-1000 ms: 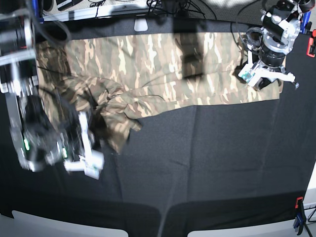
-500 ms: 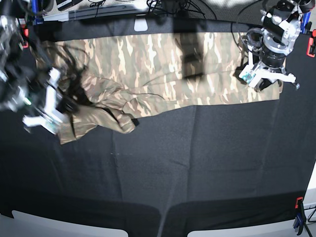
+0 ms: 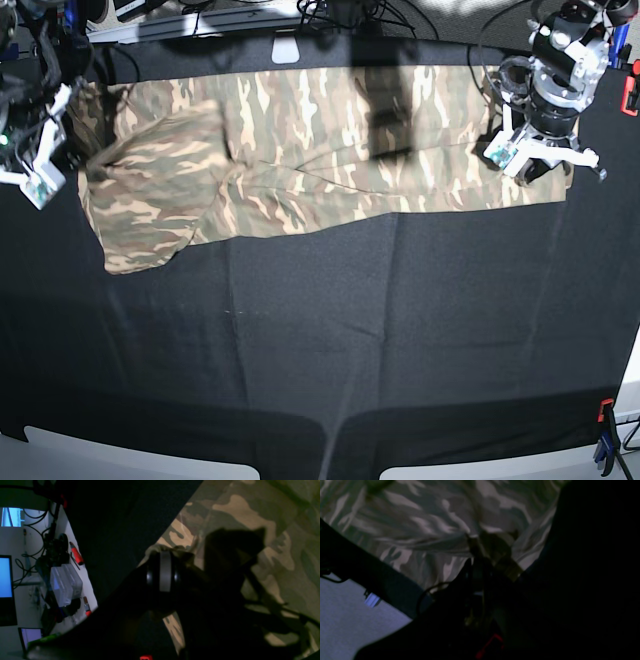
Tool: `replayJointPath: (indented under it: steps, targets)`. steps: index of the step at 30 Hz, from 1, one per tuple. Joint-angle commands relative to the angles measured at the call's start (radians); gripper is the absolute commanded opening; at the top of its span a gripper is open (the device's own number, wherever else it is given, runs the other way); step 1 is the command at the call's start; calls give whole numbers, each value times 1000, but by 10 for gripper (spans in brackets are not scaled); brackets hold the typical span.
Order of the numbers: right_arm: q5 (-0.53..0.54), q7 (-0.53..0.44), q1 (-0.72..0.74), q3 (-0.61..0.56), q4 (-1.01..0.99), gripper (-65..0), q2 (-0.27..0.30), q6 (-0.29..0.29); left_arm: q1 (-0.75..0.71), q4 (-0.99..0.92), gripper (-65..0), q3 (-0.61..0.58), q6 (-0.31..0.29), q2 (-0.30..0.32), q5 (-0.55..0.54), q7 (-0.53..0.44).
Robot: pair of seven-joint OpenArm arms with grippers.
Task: Layout the t-shirt on the table in an organized manner, then fold the t-shirt properly
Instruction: 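Sweep the right gripper along the shirt side toward the collar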
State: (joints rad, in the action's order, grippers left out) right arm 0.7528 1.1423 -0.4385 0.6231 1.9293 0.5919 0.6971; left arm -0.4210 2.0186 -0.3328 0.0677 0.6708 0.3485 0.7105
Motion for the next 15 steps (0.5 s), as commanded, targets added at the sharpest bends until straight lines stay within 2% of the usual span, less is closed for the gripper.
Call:
replayJointPath:
  steps: [1, 5, 8, 12, 15]
  targets:
    - [5, -18, -2, 16, 16, -650, 17, 1, 3, 18, -650, 6, 12, 11, 18, -6]
    - [-18, -19, -8, 19, 14, -650, 15, 1, 3, 18, -650, 6, 11, 11, 18, 23]
    - [-105, -21, -8, 19, 14, -650, 15, 1, 2, 18, -650, 6, 11, 12, 18, 33]
    - [-232, -71, -8, 19, 14, -650, 15, 1, 3, 18, -650, 6, 10, 18, 24, 22]
    - [-256, -80, -8, 19, 14, -650, 15, -30, 4, 18, -650, 6, 11, 40, 29, 22]
